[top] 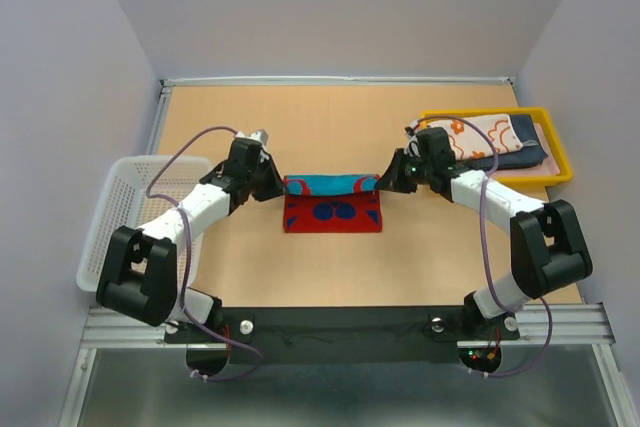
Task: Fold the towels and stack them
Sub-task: Fold the towel
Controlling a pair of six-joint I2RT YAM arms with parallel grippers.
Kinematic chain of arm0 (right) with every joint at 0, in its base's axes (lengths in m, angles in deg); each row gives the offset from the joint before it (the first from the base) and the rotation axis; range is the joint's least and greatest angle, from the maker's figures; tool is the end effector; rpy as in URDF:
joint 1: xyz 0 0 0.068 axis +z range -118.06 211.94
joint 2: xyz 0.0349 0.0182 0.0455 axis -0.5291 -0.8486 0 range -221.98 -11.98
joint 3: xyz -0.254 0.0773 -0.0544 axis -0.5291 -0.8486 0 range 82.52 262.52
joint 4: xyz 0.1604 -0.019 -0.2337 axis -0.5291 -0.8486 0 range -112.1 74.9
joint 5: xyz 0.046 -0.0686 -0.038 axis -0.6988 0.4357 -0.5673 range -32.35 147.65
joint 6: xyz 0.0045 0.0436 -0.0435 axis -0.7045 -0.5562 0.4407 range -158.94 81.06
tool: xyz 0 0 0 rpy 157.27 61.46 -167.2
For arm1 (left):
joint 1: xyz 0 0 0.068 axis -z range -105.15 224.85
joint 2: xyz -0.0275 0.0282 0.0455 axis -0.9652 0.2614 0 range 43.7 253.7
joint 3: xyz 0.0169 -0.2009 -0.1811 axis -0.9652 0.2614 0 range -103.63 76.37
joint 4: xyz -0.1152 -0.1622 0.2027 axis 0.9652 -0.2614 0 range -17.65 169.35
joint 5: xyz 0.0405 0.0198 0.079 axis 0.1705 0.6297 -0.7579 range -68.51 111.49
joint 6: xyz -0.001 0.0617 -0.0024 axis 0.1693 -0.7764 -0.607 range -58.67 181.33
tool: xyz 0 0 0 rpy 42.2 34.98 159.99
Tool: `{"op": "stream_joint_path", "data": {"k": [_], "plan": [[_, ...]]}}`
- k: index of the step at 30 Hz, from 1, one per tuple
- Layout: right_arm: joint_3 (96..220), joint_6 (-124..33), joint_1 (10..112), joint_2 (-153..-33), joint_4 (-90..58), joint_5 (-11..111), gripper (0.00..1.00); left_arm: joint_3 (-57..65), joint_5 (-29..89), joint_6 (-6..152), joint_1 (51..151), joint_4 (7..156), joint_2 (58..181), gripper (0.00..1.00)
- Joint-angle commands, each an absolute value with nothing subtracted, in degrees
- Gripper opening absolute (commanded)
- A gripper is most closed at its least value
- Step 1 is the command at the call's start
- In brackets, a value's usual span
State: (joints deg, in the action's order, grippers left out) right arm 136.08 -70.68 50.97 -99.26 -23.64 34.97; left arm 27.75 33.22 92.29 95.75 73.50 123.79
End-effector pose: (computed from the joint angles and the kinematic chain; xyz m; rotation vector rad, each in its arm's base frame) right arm 0.3261 0.1315 0.1971 0.0541 2.4111 0.8910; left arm 0.3056 -0.1269 0.2099 -0.0851 2.3029 -0.7110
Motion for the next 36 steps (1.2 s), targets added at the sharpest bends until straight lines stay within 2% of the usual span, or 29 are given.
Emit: {"op": "stream_joint_path", "data": {"k": [1,9,19,31,34,36], "plan": [[131.49,-71.45,50.84,-96.10,-23.63,30.32,0.01,32.84,35.73,92.97,95.94,75.21,118.33,0.00],[124.98,-72.60,50.84,-92.32,-24.42,26.62,0.01,41.73,37.04,93.58,95.94,75.22,112.70,0.00],[121.99,-72.07,50.84,-90.64,-25.12,26.44,0.01,45.69,37.75,95.34,96.21,74.86,107.24,0.00],[119.34,-68.64,50.84,-95.03,-25.12,32.07,0.02,51.84,36.78,98.15,98.93,81.27,111.71,0.00],[120.05,-68.12,50.84,-94.95,-25.12,32.42,0.13,52.29,36.43,98.77,99.80,82.07,112.78,0.03],[120.31,-68.03,50.84,-93.99,-25.21,32.86,0.23,52.55,35.38,99.30,99.90,82.07,112.25,0.09]]}}
